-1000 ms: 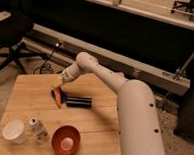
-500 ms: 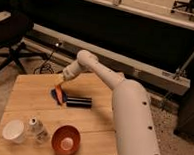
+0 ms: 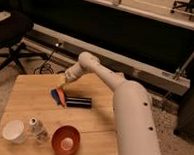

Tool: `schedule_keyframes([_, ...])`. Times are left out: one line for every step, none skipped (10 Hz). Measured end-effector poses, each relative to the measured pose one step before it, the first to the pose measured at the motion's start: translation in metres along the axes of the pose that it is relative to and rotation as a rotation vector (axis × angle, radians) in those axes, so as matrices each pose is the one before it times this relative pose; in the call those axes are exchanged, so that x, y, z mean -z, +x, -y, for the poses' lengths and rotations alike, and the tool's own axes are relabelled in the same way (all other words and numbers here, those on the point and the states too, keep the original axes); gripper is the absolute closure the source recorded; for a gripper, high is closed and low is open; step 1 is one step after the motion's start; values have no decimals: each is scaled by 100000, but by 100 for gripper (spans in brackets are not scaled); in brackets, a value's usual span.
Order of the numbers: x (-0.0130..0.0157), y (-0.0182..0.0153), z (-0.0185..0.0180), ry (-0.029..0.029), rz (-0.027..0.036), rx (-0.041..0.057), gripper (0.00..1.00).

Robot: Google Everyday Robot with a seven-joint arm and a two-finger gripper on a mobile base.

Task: Place the pepper on the white sponge

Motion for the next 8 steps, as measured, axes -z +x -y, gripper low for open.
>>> schedule_keyframes([-467,-448,-44,5,769,-2227,20])
schedule_keyframes([-1145,-656,196,7,1990,-3442,20])
schedule_keyframes([-937,-235,337,-60,1511,-1799,20])
schedule_keyframes([-978,48,617,-45,1530,-861,20])
schedule_keyframes([-742,305,630,1,793,-31,20])
schedule_keyframes([-506,519,535,-199,-172,191,20])
schedule_keyframes([19,441,208,-559,-797,639,20])
schedule_keyframes([471,802,377,-1731,-1340,1971,20])
